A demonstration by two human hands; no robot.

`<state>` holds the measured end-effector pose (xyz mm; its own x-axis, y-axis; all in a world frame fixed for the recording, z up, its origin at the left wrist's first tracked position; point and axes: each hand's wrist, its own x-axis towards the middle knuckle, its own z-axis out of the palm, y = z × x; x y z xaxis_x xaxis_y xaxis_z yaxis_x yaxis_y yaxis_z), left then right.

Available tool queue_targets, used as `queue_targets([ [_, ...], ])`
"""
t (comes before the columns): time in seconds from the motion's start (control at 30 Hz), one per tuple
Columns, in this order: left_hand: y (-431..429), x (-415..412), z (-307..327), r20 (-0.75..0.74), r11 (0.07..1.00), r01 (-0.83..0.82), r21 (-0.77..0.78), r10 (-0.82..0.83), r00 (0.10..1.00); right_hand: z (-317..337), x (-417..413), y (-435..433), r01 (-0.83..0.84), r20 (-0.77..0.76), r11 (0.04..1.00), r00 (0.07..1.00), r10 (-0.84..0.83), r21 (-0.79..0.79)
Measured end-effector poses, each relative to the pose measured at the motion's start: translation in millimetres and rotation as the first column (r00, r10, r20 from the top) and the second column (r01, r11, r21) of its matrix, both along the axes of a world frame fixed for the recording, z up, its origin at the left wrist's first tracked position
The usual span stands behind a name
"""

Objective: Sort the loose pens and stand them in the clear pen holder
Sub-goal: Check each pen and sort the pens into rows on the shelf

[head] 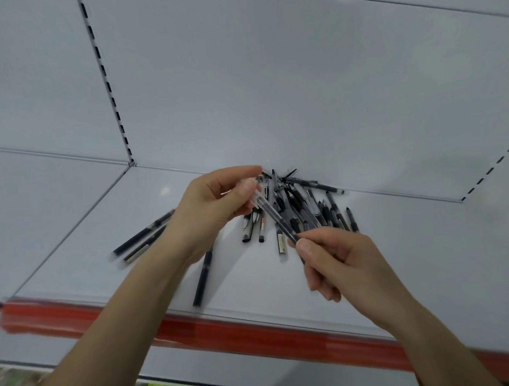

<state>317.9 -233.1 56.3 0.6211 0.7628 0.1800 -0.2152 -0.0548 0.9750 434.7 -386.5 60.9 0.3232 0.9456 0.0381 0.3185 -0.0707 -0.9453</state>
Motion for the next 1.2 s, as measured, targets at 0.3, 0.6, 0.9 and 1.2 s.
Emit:
queue_targets([
  [0.3,-10.6,14.2,-5.5,0.076,0.97,-0.239,-0.044,0.242,0.967,-13.1,-8.7,13.2,0.065,0.15,0.99,0.985,-0.084,0.129],
  [0.6,11.0,3.5,-13.3,0.023,0.969,-0.226,-0.096,0.229,0.973,-19.6,-7.6,33.3,-0.056,0.222,0.998,0.973,0.057,-0.013],
  [0.9,47.6,-19.5,-33.5,-0.436,0.803,-0.291,0.52,0.543,0.718,-27.3,24.3,66.5,0.187,0.654,0.981,0.749,-0.106,-0.054],
  [1.2,59.8,-17.3,-41.2,-0.611,0.77,-0.047,0.636,0.54,0.579,-32.5,13.3,89.9,0.234,0.79,0.921,0.602,0.114,-0.312],
])
